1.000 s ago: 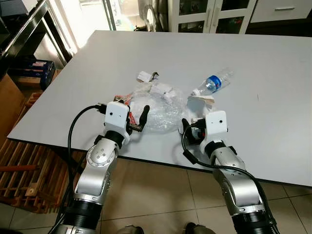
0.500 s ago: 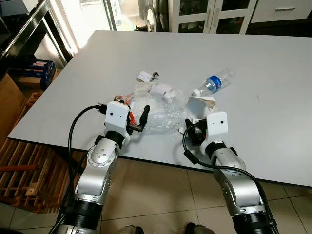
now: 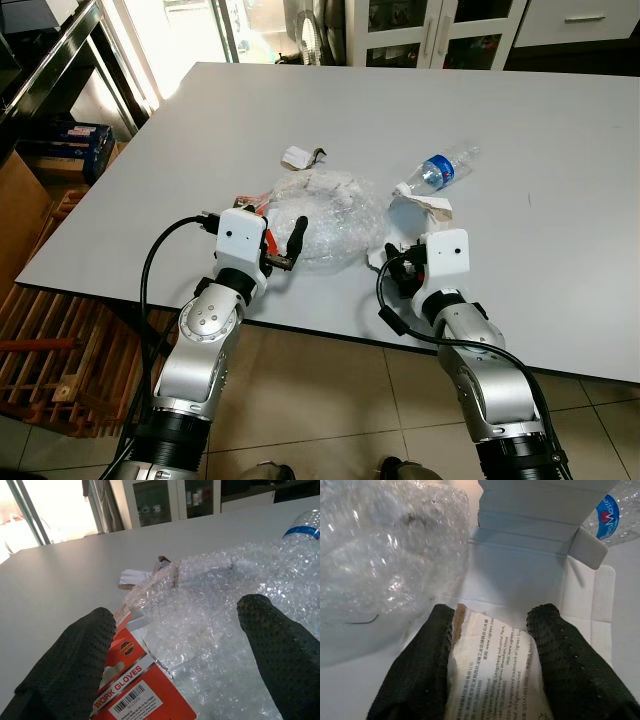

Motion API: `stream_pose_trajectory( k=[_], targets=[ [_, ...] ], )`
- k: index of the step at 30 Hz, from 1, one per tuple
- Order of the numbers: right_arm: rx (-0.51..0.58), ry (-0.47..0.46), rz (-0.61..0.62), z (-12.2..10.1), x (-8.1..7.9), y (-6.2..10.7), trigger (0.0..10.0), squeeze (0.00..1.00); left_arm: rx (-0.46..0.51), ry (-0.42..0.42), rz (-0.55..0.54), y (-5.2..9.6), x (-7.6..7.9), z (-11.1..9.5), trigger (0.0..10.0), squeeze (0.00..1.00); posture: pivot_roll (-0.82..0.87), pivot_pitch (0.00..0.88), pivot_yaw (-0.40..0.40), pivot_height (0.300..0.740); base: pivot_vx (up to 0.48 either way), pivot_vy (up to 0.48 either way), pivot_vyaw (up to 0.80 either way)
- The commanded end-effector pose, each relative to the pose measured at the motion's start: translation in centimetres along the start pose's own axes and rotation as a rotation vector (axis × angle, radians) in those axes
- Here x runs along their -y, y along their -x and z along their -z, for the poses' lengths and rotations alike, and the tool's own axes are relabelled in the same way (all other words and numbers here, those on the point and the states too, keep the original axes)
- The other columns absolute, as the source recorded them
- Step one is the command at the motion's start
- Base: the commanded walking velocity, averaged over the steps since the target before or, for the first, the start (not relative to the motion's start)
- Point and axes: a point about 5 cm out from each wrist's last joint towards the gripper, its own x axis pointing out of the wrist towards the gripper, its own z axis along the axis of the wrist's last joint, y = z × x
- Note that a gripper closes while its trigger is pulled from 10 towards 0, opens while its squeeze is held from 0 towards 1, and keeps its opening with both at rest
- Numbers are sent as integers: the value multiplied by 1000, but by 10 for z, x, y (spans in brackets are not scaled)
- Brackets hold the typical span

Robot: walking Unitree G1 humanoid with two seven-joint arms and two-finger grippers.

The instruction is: Picking trash to rubbish bin

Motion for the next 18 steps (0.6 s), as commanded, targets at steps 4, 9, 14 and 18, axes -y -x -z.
stream_pose_trajectory(
  k=[4,9,14,18],
  targets=[
    [-18,-19,5,2,0,0,0,0,-3,-16,-10,1,-1,0,10000,0,6,108,91,740,0,0,0],
    [-15,-20,9,1,2,0,0,0,-2,-15,-14,1,-1,0,10000,0,6,108,91,740,0,0,0],
    [-14,-20,9,1,2,-1,0,0,-5,-4,-5,2,0,0,10000,0,6,108,91,740,0,0,0],
    [-15,-19,13,1,3,-1,0,0,-2,31,37,4,1,0,10000,0,6,108,91,740,0,0,0]
  ],
)
